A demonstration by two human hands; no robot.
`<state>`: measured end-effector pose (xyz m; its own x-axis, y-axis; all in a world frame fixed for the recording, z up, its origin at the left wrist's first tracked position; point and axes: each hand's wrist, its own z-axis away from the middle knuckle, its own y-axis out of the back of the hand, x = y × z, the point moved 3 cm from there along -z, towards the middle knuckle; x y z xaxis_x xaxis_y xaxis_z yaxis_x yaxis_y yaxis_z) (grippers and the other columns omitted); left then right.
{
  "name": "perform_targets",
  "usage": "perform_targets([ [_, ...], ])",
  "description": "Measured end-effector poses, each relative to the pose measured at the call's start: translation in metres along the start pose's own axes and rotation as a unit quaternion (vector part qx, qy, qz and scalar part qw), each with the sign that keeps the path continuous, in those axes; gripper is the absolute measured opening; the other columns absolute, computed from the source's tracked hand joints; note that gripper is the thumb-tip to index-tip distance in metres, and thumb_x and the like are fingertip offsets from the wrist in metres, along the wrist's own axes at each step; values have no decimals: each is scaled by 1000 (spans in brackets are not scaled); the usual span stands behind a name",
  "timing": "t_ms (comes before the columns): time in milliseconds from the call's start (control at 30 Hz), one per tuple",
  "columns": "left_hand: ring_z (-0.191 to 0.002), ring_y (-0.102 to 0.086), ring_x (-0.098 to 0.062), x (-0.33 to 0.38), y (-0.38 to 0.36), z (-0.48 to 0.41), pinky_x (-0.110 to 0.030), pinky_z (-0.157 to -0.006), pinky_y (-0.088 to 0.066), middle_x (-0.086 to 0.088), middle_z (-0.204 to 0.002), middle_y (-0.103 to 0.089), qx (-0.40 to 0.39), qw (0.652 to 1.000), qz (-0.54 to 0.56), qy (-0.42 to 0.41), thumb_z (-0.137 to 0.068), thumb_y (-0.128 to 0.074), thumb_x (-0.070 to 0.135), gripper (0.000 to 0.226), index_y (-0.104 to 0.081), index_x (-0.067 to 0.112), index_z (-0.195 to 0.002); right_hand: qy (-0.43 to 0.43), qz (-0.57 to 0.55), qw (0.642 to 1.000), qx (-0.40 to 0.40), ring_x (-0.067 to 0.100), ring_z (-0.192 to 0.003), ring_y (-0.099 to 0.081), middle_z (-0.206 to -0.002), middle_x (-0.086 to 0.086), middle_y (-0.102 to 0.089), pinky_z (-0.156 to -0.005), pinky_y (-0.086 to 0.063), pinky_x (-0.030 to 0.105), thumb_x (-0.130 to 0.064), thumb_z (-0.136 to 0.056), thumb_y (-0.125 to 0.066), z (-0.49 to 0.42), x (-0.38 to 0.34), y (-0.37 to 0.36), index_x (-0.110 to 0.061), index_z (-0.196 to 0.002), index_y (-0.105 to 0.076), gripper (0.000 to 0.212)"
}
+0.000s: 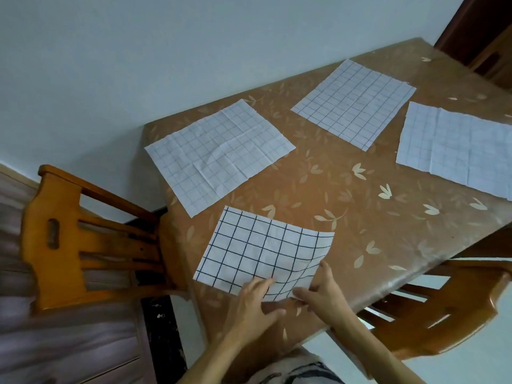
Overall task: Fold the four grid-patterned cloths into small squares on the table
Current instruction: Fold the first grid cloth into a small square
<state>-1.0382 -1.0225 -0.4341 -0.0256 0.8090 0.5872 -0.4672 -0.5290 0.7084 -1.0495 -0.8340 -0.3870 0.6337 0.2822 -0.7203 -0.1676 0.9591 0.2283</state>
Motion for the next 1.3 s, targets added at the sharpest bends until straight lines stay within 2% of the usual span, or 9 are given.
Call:
perform_targets([
  [267, -100, -56, 4, -23, -10, 24, -11, -83, -44, 18, -107, -62, 139, 982, 118, 50, -99, -54, 32, 18, -65, 35, -112, 101, 134, 984, -68, 2, -81, -70, -87, -10, -76, -85, -53, 24, -36, -83, -77, 25, -3, -39, -18, -155, 6, 111],
  [467, -80, -64, -4, -53, -5, 52, -10, -63, -48, 13, -87, -66, 112, 922, 355, 106, -98, -59, 22, 15, -69, 15, -106, 114, 252, 960, 48, 19, -115, -55, -142, 5, -41, -91, -55, 38, -33, -74, -83, 13, 7, -19, -29, -154, -8, 109],
  [567, -59, -60, -9, -73, -7, 65, -23, -52, -46, -3, -72, -62, 83, 898, 403, 157, -93, -62, 36, 25, -64, 12, -92, 113, 259, 956, 81, 30, -135, -40, -156, 10, -26, -103, -47, 47, -22, -71, -87, -5, 7, -8, -26, -155, -4, 118],
  [667, -79, -70, -37, -93, -9, 78, -47, -70, -57, -23, -93, -67, 75, 859, 463, 204, -90, -66, 40, 34, -64, 9, -102, 100, 262, 960, 25, 24, -131, -43, -151, -1, -34, -92, -50, 29, -14, -67, -89, -22, 4, -9, -19, -156, -7, 121],
  [767, -87, -70, -31, -105, -11, 92, -48, -81, -60, -11, -106, -68, 79, 812, 533, 226, -92, -65, 31, 25, -65, 13, -110, 107, 289, 950, -57, 7, -94, -60, -120, -7, -59, -62, -51, 12, -6, -73, -82, -29, -1, -23, -21, -141, -40, 82],
  [933, -88, -66, -22, -122, -12, 105, -42, -70, -62, -4, -114, -62, 129, 781, 550, 266, -93, -65, 32, 37, -59, 11, -122, 130, 380, 912, -83, 1, -89, -66, -95, -16, -72, -86, -57, 38, -37, -83, -74, -50, 13, -44, -36, -97, -71, 14],
  [1000, -94, -62, -13, -127, -11, 109, -26, -64, -59, 4, -114, -58, 152, 794, 521, 274, -94, -63, 34, 34, -54, 18, -123, 131, 369, 918, -68, 3, -79, -66, -84, -13, -72, -78, -58, 33, -34, -88, -69, -52, 12, -52, -31, -92, -74, 6],
  [1067, -99, -59, -10, -134, -14, 110, -33, -71, -61, 9, -110, -57, 165, 806, 496, 278, -92, -66, 32, 34, -54, 23, -123, 127, 372, 919, -47, 5, -71, -64, -76, -13, -69, -68, -55, 28, -30, -90, -67, -55, 14, -56, -28, -94, -73, 8],
  [1300, -86, -64, -7, -140, -23, 114, -24, -72, -56, 8, -95, -67, 232, 879, 333, 251, -89, -71, 22, 40, -56, 25, -126, 129, 324, 937, -11, 15, -87, -67, -97, -5, -69, -76, -57, 35, -24, -91, -67, -65, 31, -64, -21, -123, -55, 35],
])
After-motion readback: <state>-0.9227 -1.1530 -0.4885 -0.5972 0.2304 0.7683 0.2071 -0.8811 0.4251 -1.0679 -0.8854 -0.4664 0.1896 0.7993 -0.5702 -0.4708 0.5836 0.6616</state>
